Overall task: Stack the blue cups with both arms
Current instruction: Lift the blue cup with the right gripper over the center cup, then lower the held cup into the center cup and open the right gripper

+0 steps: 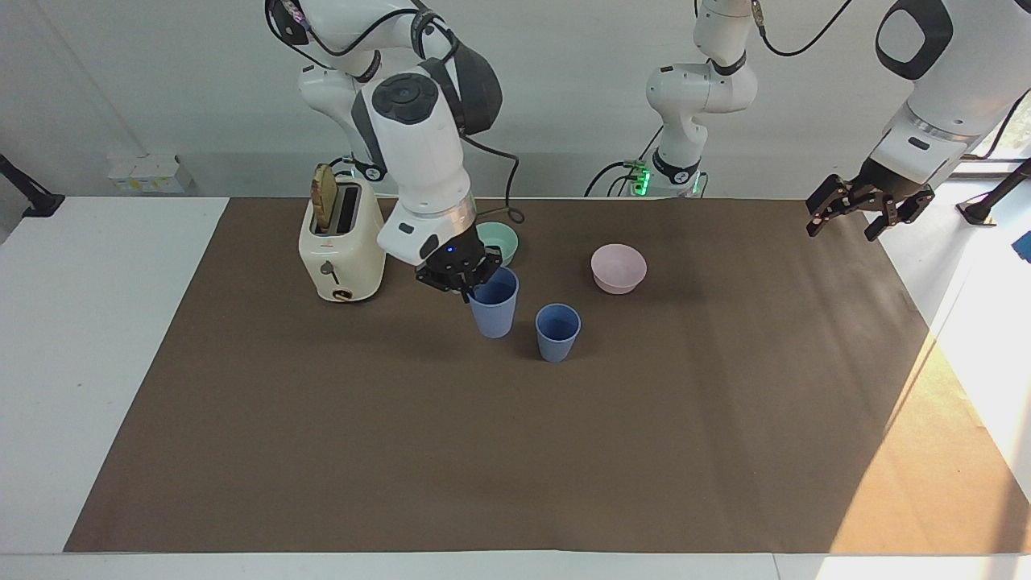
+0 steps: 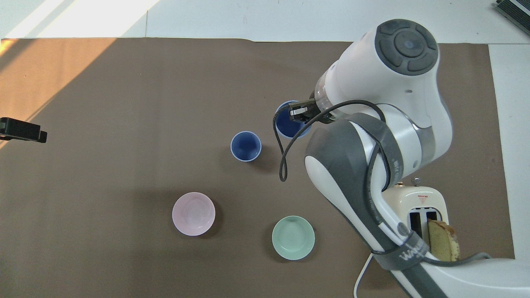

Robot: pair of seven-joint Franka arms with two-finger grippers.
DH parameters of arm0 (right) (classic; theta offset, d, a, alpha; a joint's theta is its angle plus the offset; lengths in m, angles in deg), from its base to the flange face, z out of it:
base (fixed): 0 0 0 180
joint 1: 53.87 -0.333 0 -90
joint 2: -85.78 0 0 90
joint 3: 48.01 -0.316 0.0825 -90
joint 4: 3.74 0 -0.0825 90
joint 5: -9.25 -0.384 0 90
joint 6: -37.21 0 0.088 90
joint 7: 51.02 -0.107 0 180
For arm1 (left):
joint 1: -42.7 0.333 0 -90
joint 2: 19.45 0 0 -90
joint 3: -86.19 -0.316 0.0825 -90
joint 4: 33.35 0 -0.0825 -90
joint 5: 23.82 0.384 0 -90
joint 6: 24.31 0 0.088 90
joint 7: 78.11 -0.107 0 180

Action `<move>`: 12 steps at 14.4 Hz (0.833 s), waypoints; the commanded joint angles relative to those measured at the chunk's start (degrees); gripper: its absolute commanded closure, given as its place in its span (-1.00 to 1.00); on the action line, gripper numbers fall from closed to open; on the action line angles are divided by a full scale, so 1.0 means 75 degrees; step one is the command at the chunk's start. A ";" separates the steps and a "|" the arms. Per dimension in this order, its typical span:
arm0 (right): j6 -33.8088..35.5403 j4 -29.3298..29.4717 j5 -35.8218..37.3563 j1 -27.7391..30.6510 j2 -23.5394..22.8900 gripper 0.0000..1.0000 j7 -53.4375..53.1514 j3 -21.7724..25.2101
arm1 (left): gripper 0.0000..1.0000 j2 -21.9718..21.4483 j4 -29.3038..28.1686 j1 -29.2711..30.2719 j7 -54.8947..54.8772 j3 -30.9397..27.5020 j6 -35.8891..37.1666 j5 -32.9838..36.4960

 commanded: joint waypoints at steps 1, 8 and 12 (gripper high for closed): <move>0.0223 0.0691 0.0164 -0.0368 -0.0366 1.00 -0.0581 -0.0044 | -1.00 -0.0211 -0.0239 0.0020 0.0007 0.0025 -0.0067 0.0106; -0.0479 0.0494 0.0199 -0.1002 -0.0787 1.00 -0.1976 -0.0033 | -1.00 -0.0211 -0.0239 0.0020 0.0007 0.0025 -0.0067 0.0106; -0.0821 0.0422 0.0457 -0.1119 -0.1080 1.00 -0.2117 -0.0033 | -1.00 -0.0212 -0.0239 0.0031 0.0007 0.0025 -0.0067 0.0106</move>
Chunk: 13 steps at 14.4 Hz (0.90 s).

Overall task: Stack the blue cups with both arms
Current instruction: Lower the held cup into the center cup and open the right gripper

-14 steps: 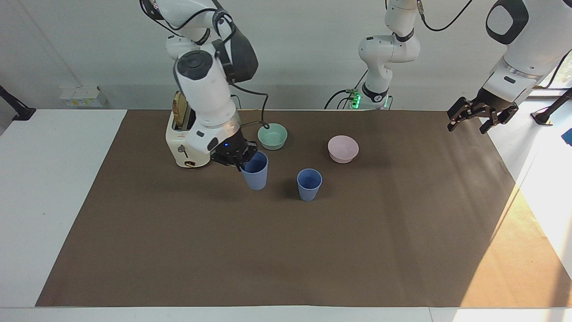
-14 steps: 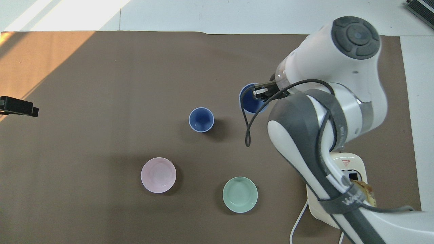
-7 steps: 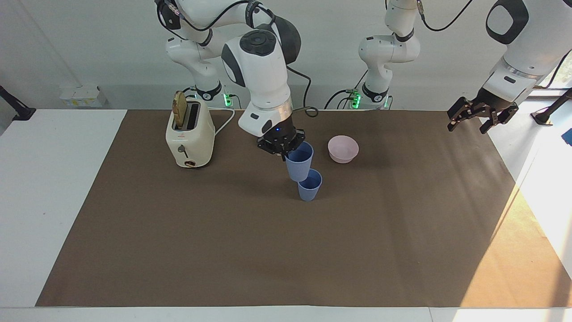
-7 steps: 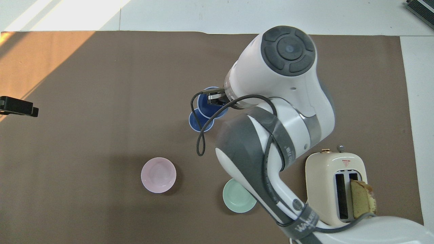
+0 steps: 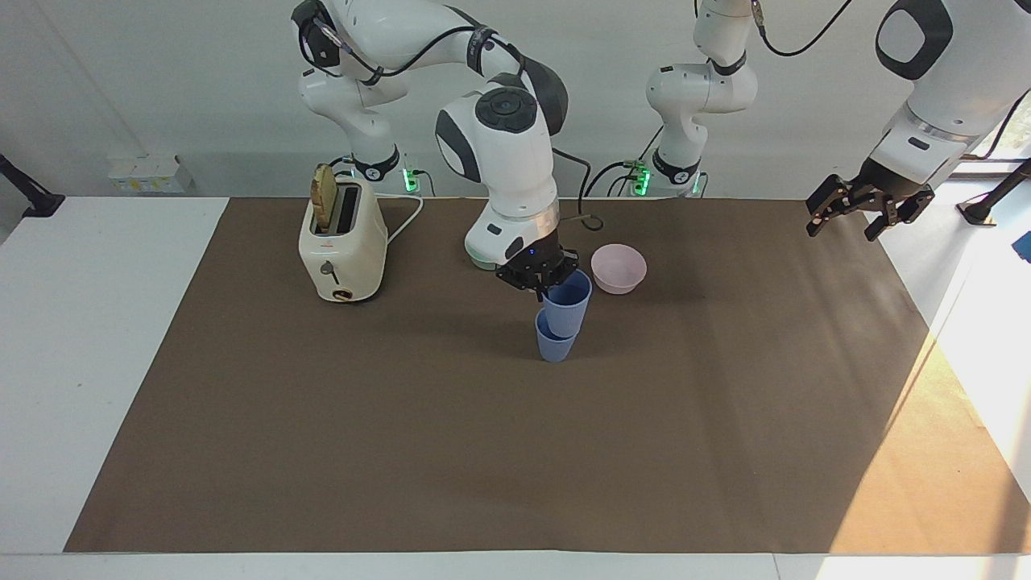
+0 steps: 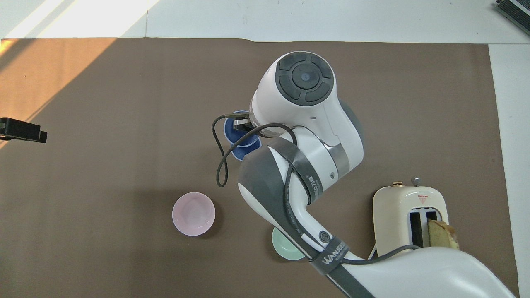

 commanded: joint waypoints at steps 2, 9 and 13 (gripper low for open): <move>-0.0139 -0.0045 0.0235 -0.0055 -0.0206 1.00 -0.0313 -0.0031 | -1.00 -0.0207 -0.0235 0.0020 0.0007 0.0025 -0.0055 0.0106; 0.0526 -0.0081 0.0551 -0.0254 -0.0136 1.00 -0.0559 -0.0032 | -1.00 -0.0207 -0.0246 0.0020 0.0007 0.0025 -0.0055 0.0106; 0.0657 -0.0081 0.0540 -0.0255 0.0004 1.00 -0.0559 -0.0031 | -1.00 -0.0219 -0.0258 0.0020 0.0007 0.0025 -0.0043 0.0106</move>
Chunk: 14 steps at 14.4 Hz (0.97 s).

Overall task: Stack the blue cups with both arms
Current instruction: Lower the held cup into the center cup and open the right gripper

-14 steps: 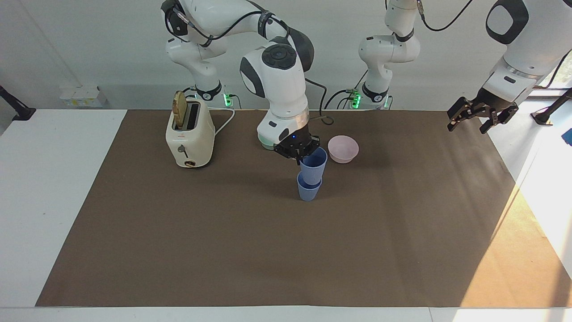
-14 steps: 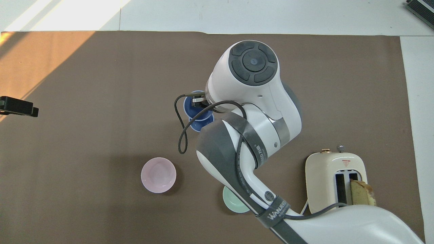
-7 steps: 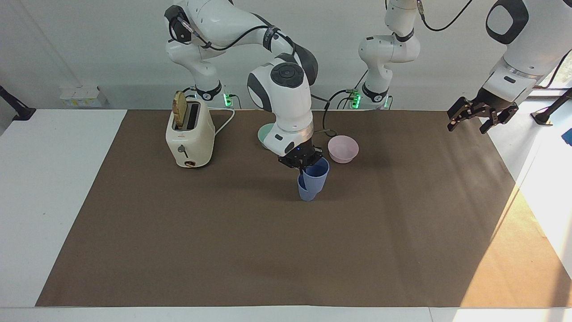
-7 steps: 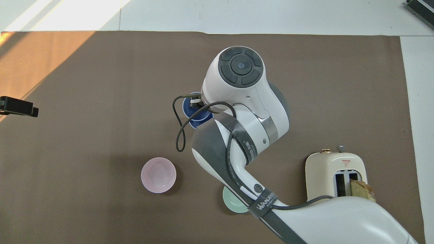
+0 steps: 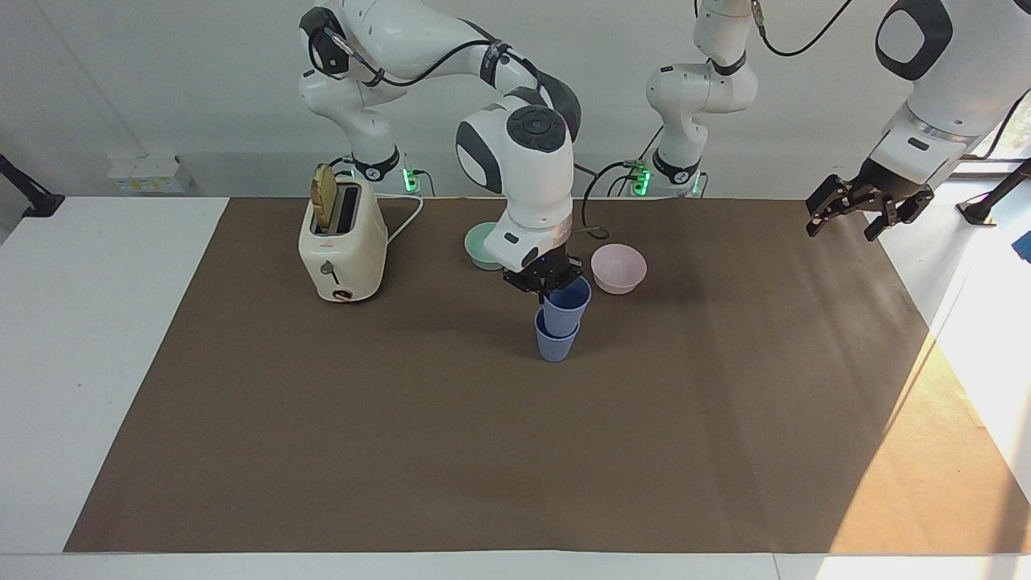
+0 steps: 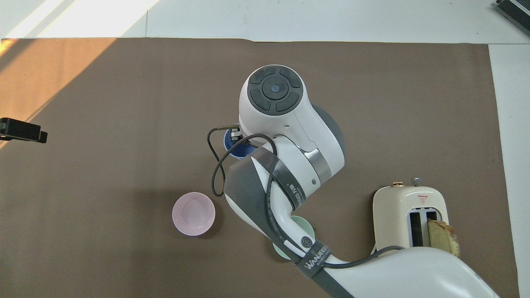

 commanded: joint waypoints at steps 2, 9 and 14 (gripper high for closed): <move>-0.0113 -0.0143 0.0166 0.0135 0.0111 1.00 -0.0188 -0.0018 | -1.00 -0.0218 -0.0244 0.0020 0.0007 0.0025 -0.0043 0.0106; -0.0268 -0.0261 0.0200 0.0125 0.0123 -1.00 -0.0188 -0.0006 | -1.00 -0.0218 -0.0233 0.0031 0.0007 0.0025 -0.0043 0.0106; 0.0679 -0.0226 0.0096 0.0918 0.0882 -1.00 0.0418 0.0064 | -1.00 -0.0218 -0.0221 0.0043 -0.0075 0.0036 -0.0043 0.0106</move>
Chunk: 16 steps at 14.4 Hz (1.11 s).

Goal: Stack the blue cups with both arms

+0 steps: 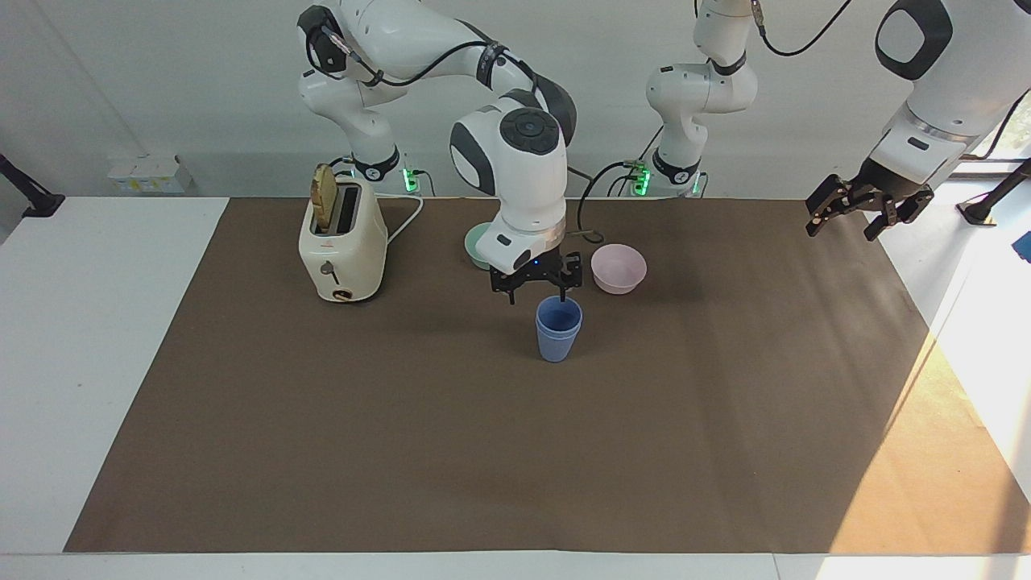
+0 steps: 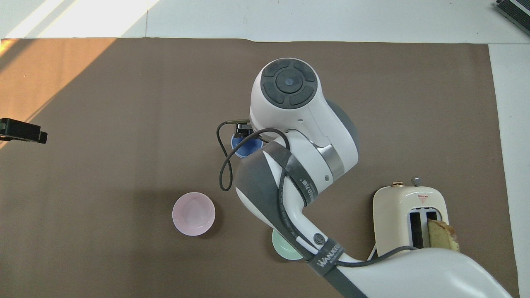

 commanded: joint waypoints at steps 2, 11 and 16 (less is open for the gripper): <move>0.1076 -0.0137 0.0051 0.1207 0.0996 -1.00 0.1463 -0.0084 | -1.00 -0.0186 -0.0197 0.0055 -0.0063 0.0035 -0.0043 0.0106; 0.2859 -0.0206 -0.0113 0.3025 0.2637 -1.00 0.4199 -0.0013 | -1.00 -0.0175 -0.0173 0.0055 -0.0005 0.0023 0.0015 0.0106; 0.2581 -0.1188 -0.0594 0.3810 0.3106 -1.00 0.4607 -0.0013 | -1.00 -0.0221 -0.0150 0.0055 0.0019 0.0000 0.0097 0.0106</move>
